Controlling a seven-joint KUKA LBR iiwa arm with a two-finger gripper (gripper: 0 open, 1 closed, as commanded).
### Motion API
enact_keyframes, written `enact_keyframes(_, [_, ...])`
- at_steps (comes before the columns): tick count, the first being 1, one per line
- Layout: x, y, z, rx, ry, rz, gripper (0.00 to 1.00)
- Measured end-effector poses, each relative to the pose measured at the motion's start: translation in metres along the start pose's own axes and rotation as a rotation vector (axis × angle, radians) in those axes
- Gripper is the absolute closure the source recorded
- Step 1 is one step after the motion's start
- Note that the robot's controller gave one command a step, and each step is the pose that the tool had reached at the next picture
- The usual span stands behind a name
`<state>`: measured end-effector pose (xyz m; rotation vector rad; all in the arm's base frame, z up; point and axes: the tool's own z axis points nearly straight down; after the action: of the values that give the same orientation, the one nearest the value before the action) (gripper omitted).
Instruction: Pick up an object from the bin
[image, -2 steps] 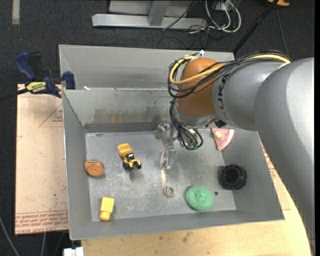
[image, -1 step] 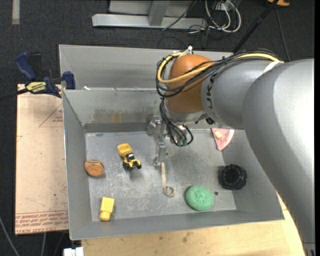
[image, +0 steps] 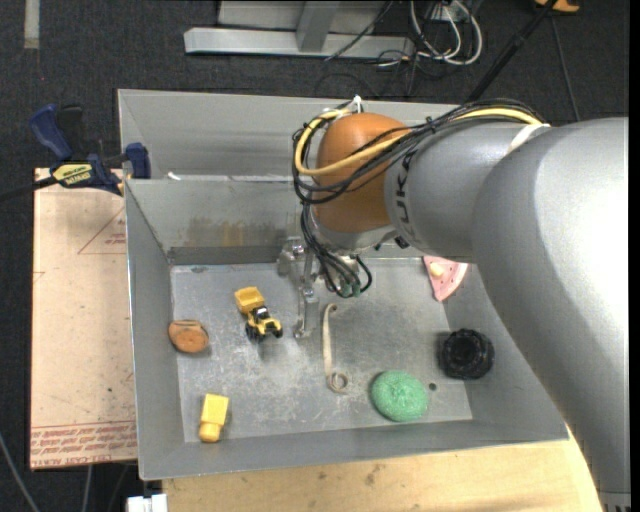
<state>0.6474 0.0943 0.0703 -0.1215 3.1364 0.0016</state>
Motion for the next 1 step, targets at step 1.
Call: enact_keyframes(1, [0.001, 0.021, 0.0, 0.0, -0.001, -0.021, 0.0])
